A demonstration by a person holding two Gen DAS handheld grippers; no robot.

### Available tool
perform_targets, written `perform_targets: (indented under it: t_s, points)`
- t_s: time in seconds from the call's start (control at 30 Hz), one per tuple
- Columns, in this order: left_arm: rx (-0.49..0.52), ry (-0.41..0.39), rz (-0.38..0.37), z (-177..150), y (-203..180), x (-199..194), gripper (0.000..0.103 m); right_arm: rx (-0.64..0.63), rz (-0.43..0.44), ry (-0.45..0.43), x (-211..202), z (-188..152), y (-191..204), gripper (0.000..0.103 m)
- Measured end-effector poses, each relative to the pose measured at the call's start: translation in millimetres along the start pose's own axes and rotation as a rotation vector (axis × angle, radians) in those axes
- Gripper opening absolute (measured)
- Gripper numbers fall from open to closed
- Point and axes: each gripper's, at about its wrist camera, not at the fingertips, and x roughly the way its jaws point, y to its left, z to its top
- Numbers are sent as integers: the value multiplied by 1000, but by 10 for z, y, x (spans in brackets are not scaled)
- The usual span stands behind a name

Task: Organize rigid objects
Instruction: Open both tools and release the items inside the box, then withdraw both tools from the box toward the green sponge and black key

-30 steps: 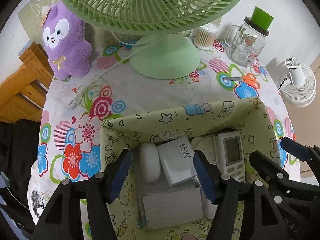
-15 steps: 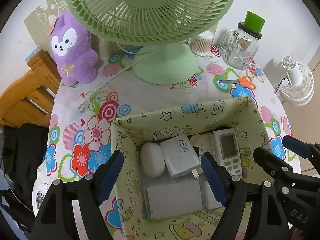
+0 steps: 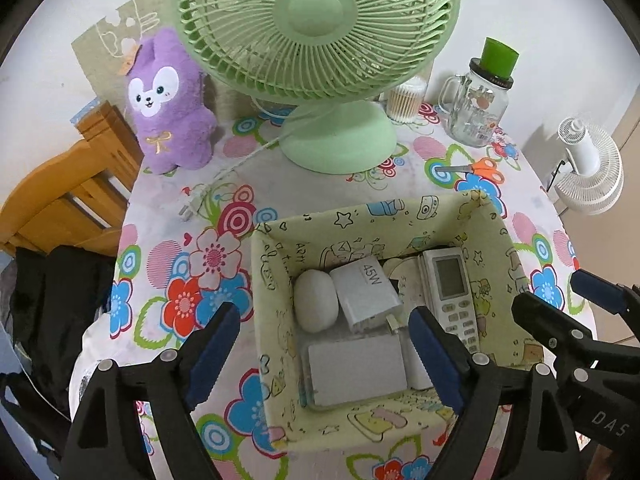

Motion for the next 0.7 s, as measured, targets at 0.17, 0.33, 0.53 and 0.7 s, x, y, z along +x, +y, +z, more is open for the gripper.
perform_targets:
  t_s: [0.17,0.33,0.53,0.7]
  points:
    - [-2,-13,-5,-103,13,-109,92,-15,-3,-22,-129,-63,21,86]
    - [6,-18,-6,-201,14,-204,94,-15,-7,-39,-234,-131,30,87]
    - [13,-30,-10,-314,20,-351,97,8,-5,-50,-339,-216,14,87]
    - [5,-40,-17,-382,35,-464,98,0,8,-60,-423,-281,33,87]
